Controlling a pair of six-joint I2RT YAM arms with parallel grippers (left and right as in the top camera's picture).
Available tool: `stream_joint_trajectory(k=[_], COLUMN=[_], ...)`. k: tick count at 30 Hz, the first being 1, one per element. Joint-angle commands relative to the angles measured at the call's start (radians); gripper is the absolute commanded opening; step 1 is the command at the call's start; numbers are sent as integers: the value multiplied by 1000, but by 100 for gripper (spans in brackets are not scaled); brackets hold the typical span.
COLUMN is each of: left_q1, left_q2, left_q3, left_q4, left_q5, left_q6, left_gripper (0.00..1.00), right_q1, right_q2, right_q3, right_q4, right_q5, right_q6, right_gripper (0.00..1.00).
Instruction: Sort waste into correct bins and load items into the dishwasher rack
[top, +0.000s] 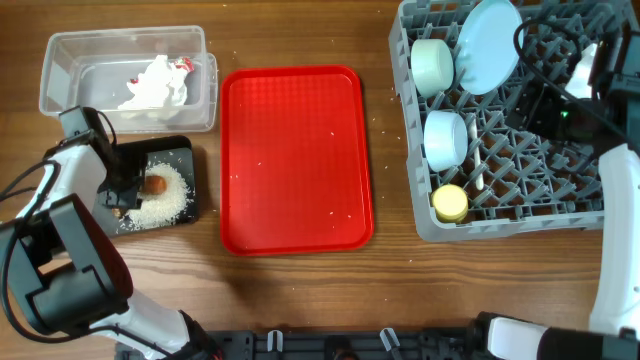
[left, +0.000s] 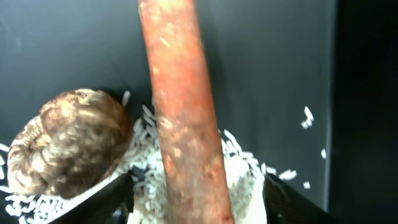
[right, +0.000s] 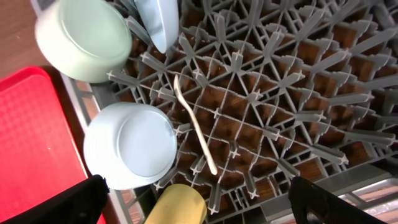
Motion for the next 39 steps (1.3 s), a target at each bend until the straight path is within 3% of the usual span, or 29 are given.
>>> stream_joint_trajectory(k=[1, 5, 6, 7, 8, 15, 29, 32, 33, 39], left_q1=[3, 2, 2, 2, 2, 2, 2, 2, 2, 2], left_q2=[-124, -281, -309, -335, -357, -382, -382, -382, -382, -382], left_q3=[54, 54, 54, 54, 54, 54, 54, 54, 54, 54], left_q4=[-32, -61, -72, -87, -103, -111, -111, -111, -112, -111], left_q5=[41, 64, 64, 64, 64, 64, 64, 64, 64, 64], left_q6=[67, 67, 67, 67, 66, 66, 66, 66, 66, 66], left_gripper=[70, 80, 85, 99, 100, 100, 100, 100, 100, 100], right_q1=[0, 0, 0, 0, 0, 0, 0, 0, 0, 41], right_q2=[-146, -322, -363, -404, -445, -755, -825, -842, -871, -1036], right_q3=[34, 51, 51, 51, 51, 51, 42, -29, -128, -674], right_q4=[3, -9, -12, -20, -31, -145, -415, -246, -66, 595], right_q5=[12, 13, 12, 8, -3, -33, 48, 57, 23, -195], right_q6=[-47, -56, -56, -56, -56, -48, -104, -99, -100, -96], right_gripper=[100, 100, 100, 100, 100, 100, 100, 100, 100, 100])
